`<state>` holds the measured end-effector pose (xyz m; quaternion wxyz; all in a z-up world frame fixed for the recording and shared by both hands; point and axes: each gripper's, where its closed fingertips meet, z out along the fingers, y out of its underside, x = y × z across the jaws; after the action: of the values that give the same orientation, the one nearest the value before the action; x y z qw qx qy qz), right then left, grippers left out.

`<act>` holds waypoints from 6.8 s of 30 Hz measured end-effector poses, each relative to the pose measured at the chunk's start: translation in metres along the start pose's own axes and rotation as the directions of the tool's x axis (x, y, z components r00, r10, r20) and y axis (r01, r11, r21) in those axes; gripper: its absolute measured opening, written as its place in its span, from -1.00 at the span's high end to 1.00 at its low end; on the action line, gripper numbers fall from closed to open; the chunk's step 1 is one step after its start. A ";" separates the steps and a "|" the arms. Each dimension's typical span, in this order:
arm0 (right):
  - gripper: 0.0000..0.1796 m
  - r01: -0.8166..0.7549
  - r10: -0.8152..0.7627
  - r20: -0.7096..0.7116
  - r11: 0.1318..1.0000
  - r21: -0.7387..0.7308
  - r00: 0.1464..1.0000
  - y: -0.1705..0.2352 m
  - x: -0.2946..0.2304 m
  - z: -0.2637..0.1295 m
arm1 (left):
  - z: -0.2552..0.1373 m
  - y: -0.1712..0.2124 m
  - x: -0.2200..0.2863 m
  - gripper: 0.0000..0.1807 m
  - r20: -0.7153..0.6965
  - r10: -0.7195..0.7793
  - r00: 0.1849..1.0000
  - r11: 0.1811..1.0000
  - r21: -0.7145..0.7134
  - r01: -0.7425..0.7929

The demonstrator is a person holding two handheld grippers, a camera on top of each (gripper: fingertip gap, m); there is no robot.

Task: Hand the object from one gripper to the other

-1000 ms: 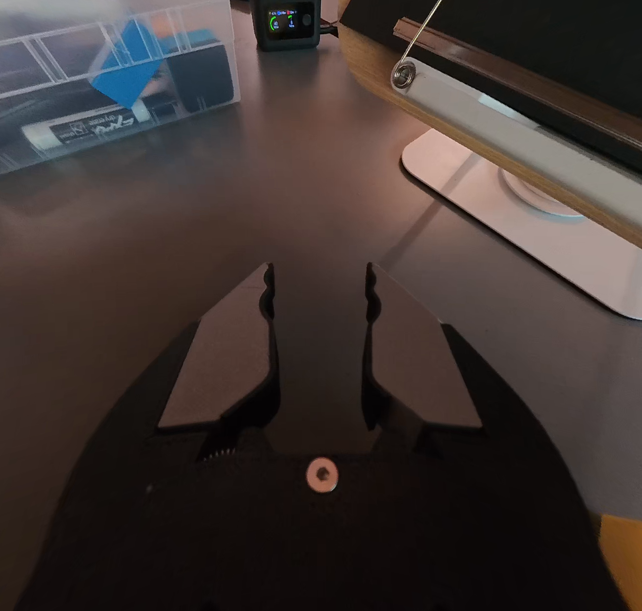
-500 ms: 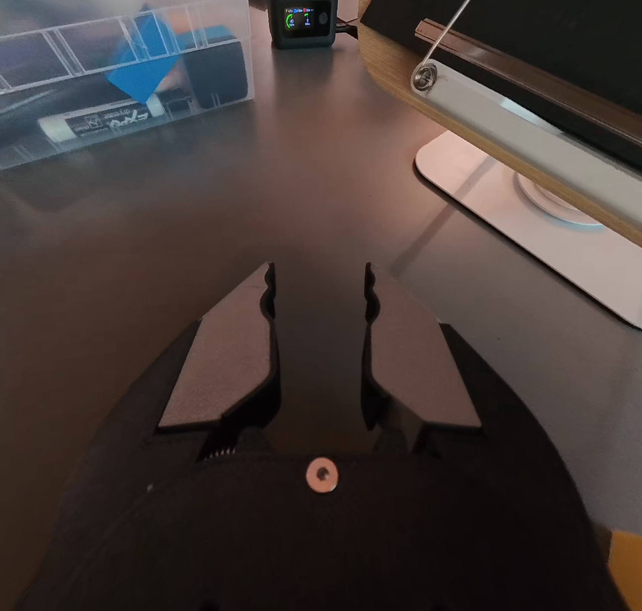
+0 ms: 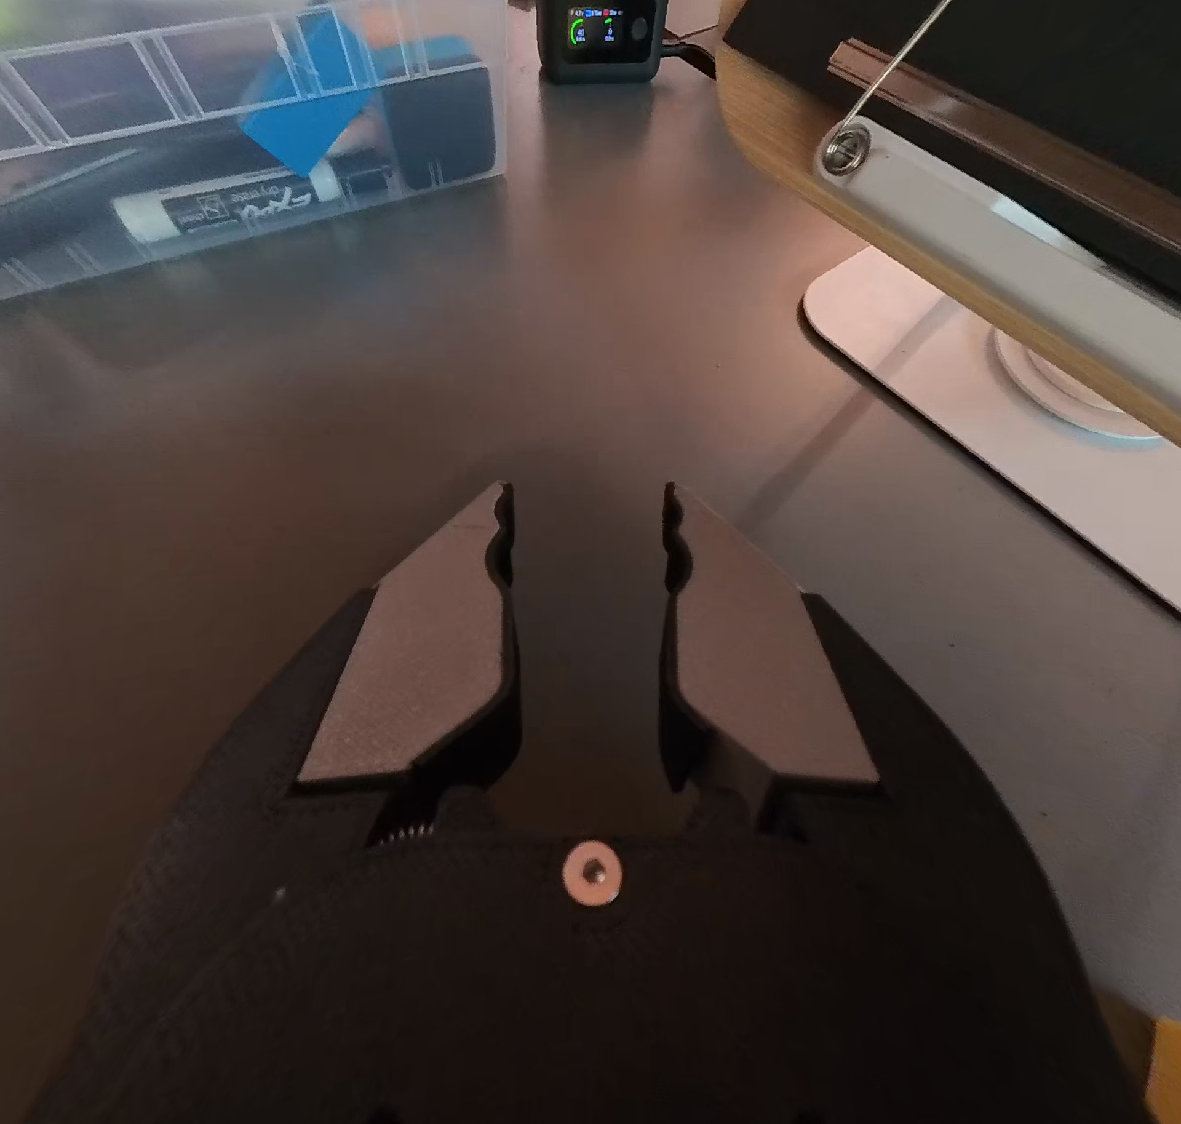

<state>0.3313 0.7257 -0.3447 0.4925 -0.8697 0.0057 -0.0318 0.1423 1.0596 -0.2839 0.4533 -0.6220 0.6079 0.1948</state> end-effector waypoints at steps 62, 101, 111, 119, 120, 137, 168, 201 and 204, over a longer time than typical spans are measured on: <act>0.19 -0.404 -0.095 0.763 0.803 0.438 0.640 -0.099 -0.091 -0.117 | -0.339 -0.213 0.106 0.79 -0.859 0.104 0.501 0.155 0.512 0.845; 0.73 0.073 -0.312 0.534 0.904 0.421 0.786 -0.041 -0.090 -0.064 | -0.306 -0.195 0.191 0.78 -0.860 0.213 0.463 0.369 0.510 0.777; 0.70 0.068 -0.265 0.593 0.940 0.333 0.760 -0.028 -0.095 -0.053 | -0.308 -0.195 0.192 0.79 -0.856 0.237 0.459 0.389 0.517 0.763; 0.73 0.076 -0.269 0.538 0.932 0.354 0.799 -0.039 -0.087 -0.055 | -0.304 -0.191 0.175 0.56 -0.827 0.182 0.532 0.357 0.559 0.748; 0.74 0.061 -0.261 0.529 0.929 0.365 0.807 -0.043 -0.084 -0.058 | -0.303 -0.189 0.173 0.53 -0.827 0.175 0.534 0.354 0.559 0.750; 0.44 -0.016 -0.171 0.460 0.927 0.374 0.871 -0.054 -0.056 -0.060 | -0.273 -0.212 0.193 0.80 -0.723 0.167 0.670 0.421 0.667 0.615; 0.79 -0.176 -0.001 0.380 0.885 0.431 0.925 -0.066 -0.008 -0.069 | -0.227 -0.214 0.228 0.62 -0.276 0.143 0.951 0.522 0.837 0.165; 0.21 -0.333 0.062 0.566 0.858 0.391 0.822 -0.073 -0.026 -0.077 | -0.213 -0.207 0.203 0.72 -0.249 0.078 0.965 0.523 0.834 0.173; 0.21 -0.381 0.108 0.585 0.849 0.366 0.804 -0.073 -0.027 -0.073 | -0.210 -0.207 0.202 0.72 -0.058 0.094 0.994 0.543 0.839 -0.002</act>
<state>0.2984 0.7015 -0.2462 0.6674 -0.6889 -0.0263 0.2816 0.3080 0.7435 -0.2692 0.6599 -0.3221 0.6649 -0.1366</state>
